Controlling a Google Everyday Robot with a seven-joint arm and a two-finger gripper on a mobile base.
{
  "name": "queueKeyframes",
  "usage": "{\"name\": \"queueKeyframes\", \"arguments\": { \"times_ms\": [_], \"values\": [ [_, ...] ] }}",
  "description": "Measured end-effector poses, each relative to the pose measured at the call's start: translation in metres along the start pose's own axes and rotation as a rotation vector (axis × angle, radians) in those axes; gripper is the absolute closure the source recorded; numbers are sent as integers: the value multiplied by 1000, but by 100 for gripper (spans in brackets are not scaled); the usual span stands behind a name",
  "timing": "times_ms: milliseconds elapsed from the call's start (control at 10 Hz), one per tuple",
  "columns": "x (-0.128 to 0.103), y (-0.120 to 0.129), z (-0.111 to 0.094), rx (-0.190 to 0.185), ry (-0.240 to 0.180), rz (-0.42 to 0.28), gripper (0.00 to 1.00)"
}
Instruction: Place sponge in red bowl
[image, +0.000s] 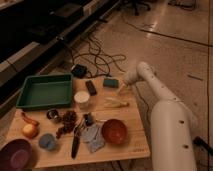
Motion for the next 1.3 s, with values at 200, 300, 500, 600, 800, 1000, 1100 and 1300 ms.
{"name": "queueKeyframes", "arguments": {
  "times_ms": [200,300,500,600,800,1000,1100,1300],
  "values": [
    [1,-5,-5,-20,8,-6,20],
    [-7,-13,-9,-37,14,-18,20],
    [-19,-24,-20,-65,38,-30,20],
    [-21,-27,-23,-69,43,-31,20],
    [-19,-27,-24,-67,45,-28,20],
    [-18,-27,-24,-67,45,-28,20],
    [-19,-27,-24,-68,45,-29,20],
    [-20,-27,-23,-68,45,-30,20]
  ]
}}
